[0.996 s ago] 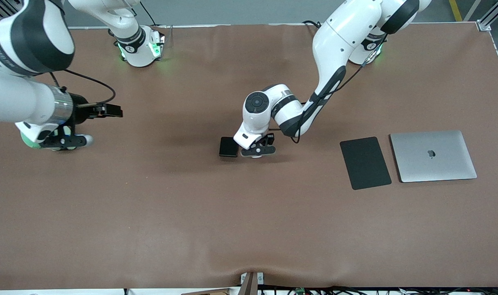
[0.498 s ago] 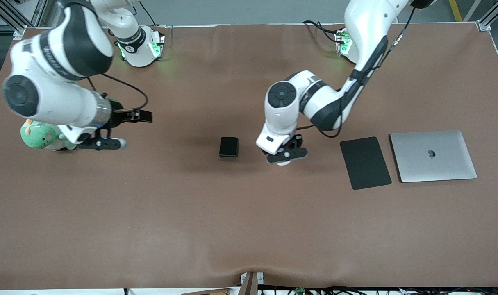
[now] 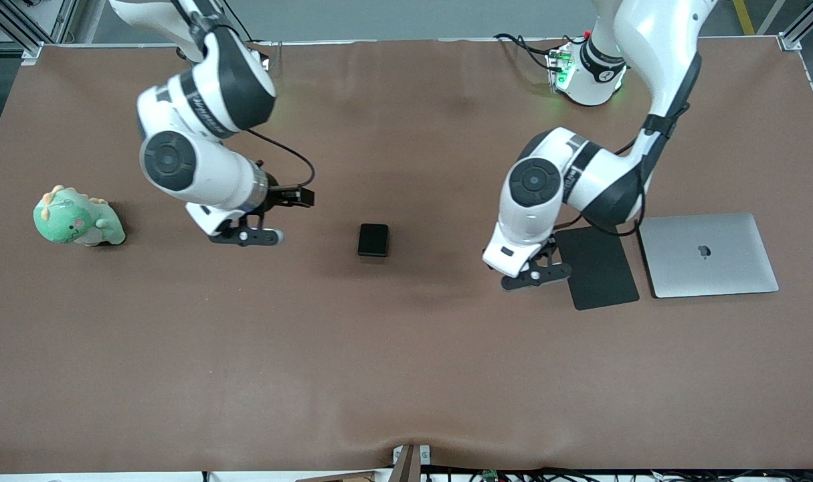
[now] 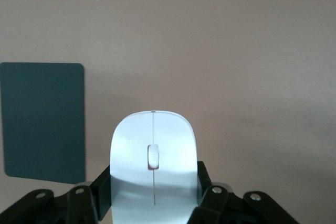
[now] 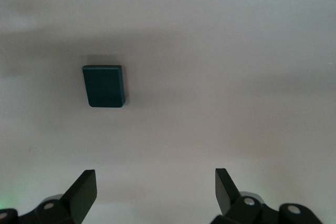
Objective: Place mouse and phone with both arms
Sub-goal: 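Carry the mouse to the pad while the right gripper grasps the phone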
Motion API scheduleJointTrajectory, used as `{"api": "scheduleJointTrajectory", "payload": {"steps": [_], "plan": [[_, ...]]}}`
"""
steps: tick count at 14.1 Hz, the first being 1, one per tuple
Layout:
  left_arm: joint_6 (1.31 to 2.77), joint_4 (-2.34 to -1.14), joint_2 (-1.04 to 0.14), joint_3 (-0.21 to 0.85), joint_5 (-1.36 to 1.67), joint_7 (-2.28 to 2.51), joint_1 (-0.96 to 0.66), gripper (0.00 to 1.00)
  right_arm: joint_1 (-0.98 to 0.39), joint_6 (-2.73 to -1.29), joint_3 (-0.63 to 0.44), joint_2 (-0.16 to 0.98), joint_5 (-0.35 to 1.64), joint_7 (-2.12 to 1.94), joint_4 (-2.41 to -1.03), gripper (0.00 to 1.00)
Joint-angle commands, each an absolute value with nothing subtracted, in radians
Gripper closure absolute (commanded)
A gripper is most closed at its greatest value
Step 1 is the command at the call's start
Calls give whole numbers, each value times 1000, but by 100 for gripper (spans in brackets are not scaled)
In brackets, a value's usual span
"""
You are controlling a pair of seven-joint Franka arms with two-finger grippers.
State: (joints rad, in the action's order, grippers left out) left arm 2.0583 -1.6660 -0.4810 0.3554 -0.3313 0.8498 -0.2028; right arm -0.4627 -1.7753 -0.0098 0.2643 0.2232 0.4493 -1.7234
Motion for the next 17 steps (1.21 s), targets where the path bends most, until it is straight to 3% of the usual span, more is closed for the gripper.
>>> {"api": "scheduleJointTrajectory", "payload": {"steps": [1, 5, 17], "plan": [[2051, -1746, -422, 429, -314, 761, -68, 100, -514, -1827, -20, 302, 239, 472, -1721, 0], [2051, -1815, -396, 502, -314, 629, 106, 100, -561, -1925, -20, 371, 236, 472, -1721, 0], [2072, -1951, -347, 505, -318, 316, 316, 100, -664, -2244, -26, 575, 219, 529, -1724, 0]]}}
